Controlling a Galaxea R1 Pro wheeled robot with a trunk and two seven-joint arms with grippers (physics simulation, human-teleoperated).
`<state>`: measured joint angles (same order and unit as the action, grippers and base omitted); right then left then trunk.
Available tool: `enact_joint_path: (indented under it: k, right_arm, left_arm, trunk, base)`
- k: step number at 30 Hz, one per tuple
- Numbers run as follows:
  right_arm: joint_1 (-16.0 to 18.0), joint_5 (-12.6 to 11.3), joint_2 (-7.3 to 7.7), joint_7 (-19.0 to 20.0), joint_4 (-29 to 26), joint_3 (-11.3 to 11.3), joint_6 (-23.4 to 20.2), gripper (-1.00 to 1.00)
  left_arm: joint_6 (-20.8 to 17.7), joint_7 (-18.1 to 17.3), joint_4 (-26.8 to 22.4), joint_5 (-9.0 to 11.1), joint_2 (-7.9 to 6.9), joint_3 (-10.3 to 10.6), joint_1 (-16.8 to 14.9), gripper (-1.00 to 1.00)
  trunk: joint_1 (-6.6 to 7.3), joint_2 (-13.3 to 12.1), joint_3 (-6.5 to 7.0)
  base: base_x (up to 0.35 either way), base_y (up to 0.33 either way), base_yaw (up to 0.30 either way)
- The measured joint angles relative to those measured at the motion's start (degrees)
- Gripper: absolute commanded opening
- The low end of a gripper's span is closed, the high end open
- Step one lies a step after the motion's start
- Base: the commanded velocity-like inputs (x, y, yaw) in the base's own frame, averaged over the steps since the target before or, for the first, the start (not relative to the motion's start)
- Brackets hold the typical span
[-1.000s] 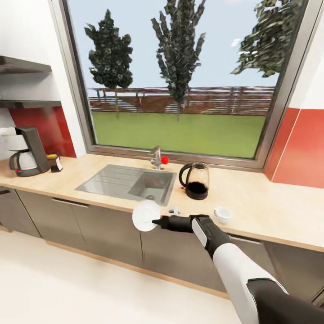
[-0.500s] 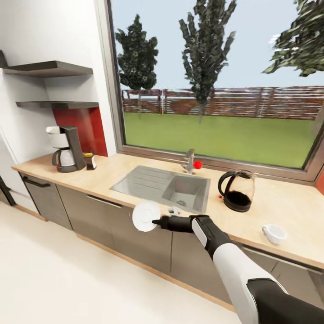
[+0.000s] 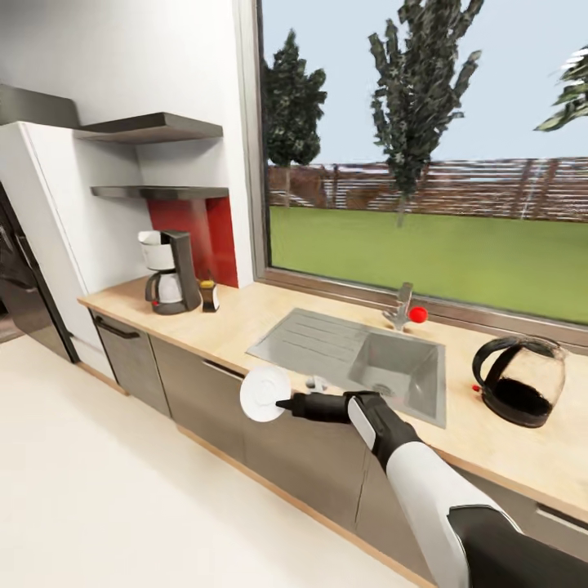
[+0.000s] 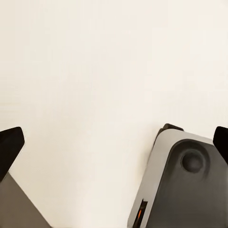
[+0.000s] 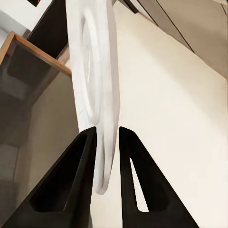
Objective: Set up a coffee station on the kitchen countertop: keep the coffee maker on the countertop, move the bottle of coffee from the kitchen shelf to the counter next to the coffee maker, place a paper coffee filter on top of the coffee maker, put the saucer next to the coffee maker with the coffee cup on the saucer, and place the electric kettle next to the coffee maker.
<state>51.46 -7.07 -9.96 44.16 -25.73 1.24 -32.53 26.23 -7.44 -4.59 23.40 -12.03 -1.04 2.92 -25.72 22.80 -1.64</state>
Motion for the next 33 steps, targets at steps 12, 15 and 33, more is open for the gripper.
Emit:
enact_joint_path:
  k: [12,15,33]
  right_arm:
    - [0.05,-0.05,0.0,-0.06,1.03,-0.06,0.01,-1.0]
    - [0.05,-0.05,0.0,-0.06,1.03,-0.07,0.01,-1.0]
    - [0.01,-0.06,0.0,-0.06,1.02,-0.02,0.01,-1.0]
  left_arm:
    - [0.0,0.0,0.0,0.0,0.0,0.0,-0.02,1.0]
    - [0.0,0.0,0.0,0.0,0.0,0.0,-0.04,1.0]
    - [0.0,0.0,0.04,0.0,0.0,0.0,0.02,1.0]
  trunk:
    - [0.0,0.0,0.01]
    - [0.0,0.0,0.01]
    - [0.0,0.0,0.01]
  base:
    - [0.266,0.241,0.003]
    - [0.266,0.241,0.0]
    - [0.261,0.244,0.0]
